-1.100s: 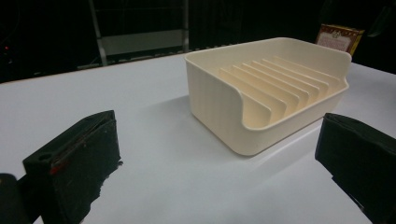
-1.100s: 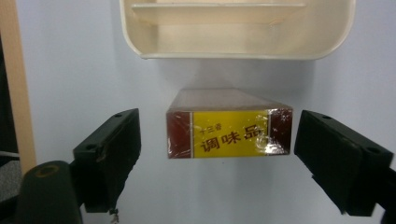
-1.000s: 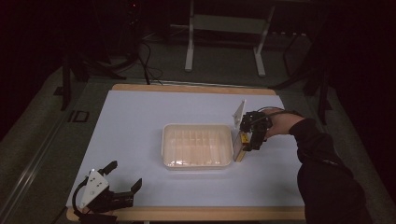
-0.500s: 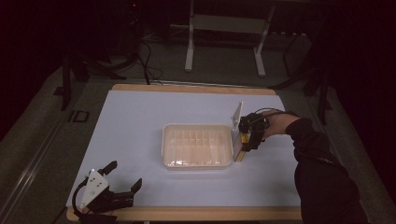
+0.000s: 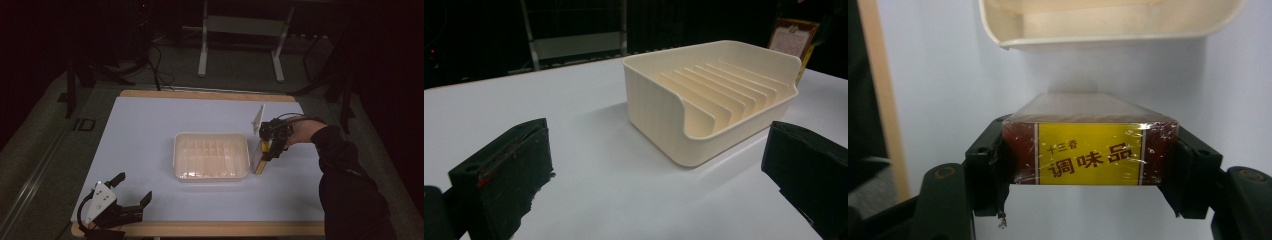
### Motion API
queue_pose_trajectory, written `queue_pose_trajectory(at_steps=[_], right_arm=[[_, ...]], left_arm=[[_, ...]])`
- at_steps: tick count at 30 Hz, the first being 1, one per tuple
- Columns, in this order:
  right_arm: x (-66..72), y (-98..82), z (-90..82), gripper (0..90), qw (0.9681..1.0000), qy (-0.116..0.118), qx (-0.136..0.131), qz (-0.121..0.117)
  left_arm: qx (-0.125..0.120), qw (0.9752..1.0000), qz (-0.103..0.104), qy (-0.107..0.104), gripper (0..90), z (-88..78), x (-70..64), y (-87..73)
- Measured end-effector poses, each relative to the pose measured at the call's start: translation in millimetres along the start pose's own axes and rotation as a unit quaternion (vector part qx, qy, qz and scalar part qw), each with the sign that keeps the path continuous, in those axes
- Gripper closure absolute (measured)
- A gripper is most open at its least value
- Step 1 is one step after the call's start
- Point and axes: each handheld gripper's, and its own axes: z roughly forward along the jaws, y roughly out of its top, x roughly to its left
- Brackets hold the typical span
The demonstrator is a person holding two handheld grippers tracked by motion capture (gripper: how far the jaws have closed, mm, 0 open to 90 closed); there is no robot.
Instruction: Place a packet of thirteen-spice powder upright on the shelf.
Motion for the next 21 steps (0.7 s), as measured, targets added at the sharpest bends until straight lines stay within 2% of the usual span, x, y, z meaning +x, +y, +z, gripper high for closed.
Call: queue_pose_trajectory(at_steps=[1,5,12,21], right_arm=[[0.8,-1.0,-3.5,31.8,1.0,0.001,-0.002,0.006],[6.5,-4.8,-17.9,31.8,0.9999,-0.009,-0.011,-0.003],[13.1,-6.9,-32.7,31.9,0.9999,-0.014,-0.007,-0.006],[18.8,-8.0,-56.0,31.9,0.9997,-0.02,-0.012,0.008]], left_arm=[[0.0,1.0,0.0,0.0,0.1,0.0,-0.3,0.1],[0.001,1.0,0.002,-0.001,0.1,0.8,-1.3,0.3],[0.0,1.0,0.002,0.001,0.1,0.5,-1.2,0.4],[-0.001,1.0,0.002,-0.001,0.1,0.8,-1.8,0.6]])
